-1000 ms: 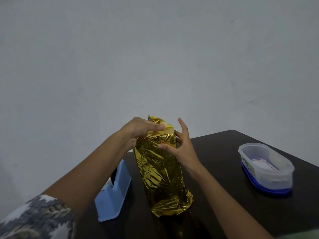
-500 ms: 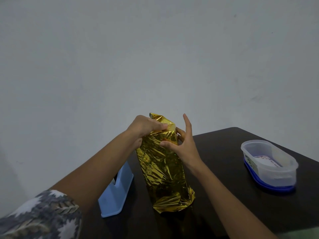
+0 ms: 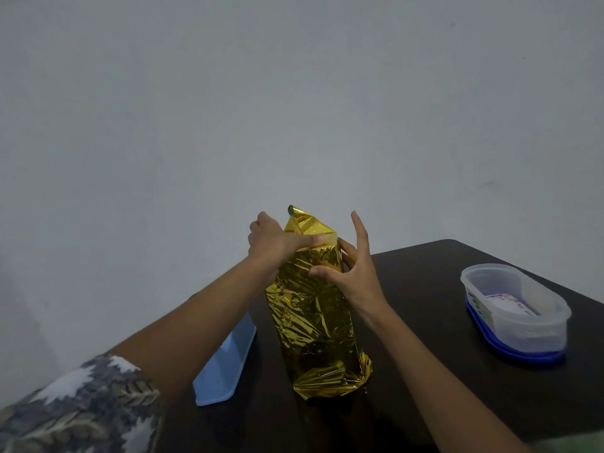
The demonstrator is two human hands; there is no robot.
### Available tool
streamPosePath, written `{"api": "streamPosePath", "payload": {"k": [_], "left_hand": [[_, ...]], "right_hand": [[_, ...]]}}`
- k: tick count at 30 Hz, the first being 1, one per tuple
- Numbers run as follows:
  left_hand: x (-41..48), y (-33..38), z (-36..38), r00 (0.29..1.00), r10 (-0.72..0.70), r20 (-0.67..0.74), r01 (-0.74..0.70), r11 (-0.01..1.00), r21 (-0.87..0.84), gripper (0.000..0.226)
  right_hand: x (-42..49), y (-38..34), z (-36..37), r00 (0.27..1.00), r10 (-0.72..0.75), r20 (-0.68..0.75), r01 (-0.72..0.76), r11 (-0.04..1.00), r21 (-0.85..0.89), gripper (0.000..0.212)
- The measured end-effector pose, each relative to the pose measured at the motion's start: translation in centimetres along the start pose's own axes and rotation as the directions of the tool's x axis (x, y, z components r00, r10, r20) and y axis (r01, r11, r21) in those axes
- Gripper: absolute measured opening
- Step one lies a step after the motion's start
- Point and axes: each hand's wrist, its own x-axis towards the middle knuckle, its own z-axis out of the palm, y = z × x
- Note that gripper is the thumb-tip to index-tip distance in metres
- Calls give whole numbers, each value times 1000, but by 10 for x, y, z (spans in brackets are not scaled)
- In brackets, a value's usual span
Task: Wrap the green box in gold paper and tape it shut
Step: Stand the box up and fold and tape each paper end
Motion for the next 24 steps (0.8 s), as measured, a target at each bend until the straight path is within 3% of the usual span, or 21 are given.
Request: {"api": "streamPosePath", "payload": {"k": [3,8,10,12,14,17,22,24], "left_hand": [[8,1,4,998,-62,2,62,994,87,118],[12,8,14,995,-93,-31,98,923,372,122],[17,9,14,994,-106,11,98,945,312,126],[20,10,4,984,-144,103,133,985,107,131],[24,8,-6,970,-145,194,150,989,-10,122],[24,4,-8,968,-132,213,122,991,57,108],[16,2,4,987,-89,131,64,981,183,136],[14,5,-4,987,-92,130,87,995,48,110]], "right_hand": [[1,-1,0,1000,-8,20,8,1000,1,119],[0,-3,0,999,-14,34,15,1000,-12,117],[0,-3,0,1000,-11,22,11,1000,-14,120],[0,-3,-1,1000,-4,9,4,1000,-6,119],[0,-3,-2,1000,-1,12,0,1000,7,118],[0,-1,-3,1000,-9,24,8,1000,12,115],[1,-1,-5,998,-33,58,35,999,-31,117],[2,-3,-6,996,-17,86,19,999,-25,117]]}}
